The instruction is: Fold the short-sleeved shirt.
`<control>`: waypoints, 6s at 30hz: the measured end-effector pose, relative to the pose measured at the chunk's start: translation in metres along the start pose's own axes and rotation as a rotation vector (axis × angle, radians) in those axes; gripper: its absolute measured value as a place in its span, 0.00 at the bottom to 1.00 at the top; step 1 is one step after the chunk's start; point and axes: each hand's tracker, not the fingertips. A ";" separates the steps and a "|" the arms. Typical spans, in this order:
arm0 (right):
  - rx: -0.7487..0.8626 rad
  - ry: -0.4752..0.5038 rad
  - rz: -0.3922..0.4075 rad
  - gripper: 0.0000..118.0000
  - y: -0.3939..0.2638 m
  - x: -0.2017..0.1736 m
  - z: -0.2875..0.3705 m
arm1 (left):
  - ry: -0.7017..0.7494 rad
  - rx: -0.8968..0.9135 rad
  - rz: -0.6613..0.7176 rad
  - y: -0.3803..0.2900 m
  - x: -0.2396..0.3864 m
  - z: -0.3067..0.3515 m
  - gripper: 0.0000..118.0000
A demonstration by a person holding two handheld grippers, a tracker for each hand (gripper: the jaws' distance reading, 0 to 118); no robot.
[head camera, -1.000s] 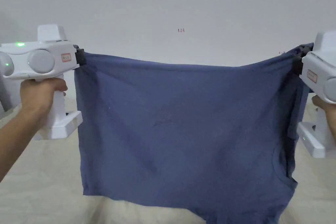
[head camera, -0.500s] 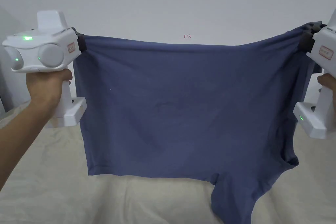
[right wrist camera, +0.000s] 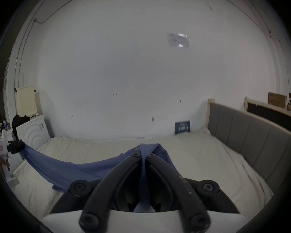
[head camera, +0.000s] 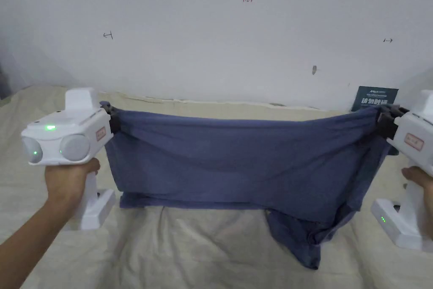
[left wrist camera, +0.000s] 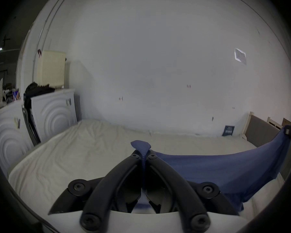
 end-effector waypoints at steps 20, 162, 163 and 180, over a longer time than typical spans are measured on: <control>-0.393 0.017 -0.215 0.02 -0.222 0.045 0.203 | 0.013 -0.397 0.053 -0.216 -0.064 0.195 0.03; -0.611 -0.179 0.037 0.03 -0.256 -0.007 0.011 | 0.059 -0.670 -0.119 -0.242 -0.043 0.020 0.03; -0.628 -0.184 0.026 0.03 -0.260 -0.007 0.009 | 0.062 -0.680 -0.117 -0.246 -0.043 0.017 0.03; -0.154 -0.057 0.027 0.85 -0.140 -0.032 0.140 | 0.002 -0.187 -0.039 -0.133 -0.002 0.147 0.96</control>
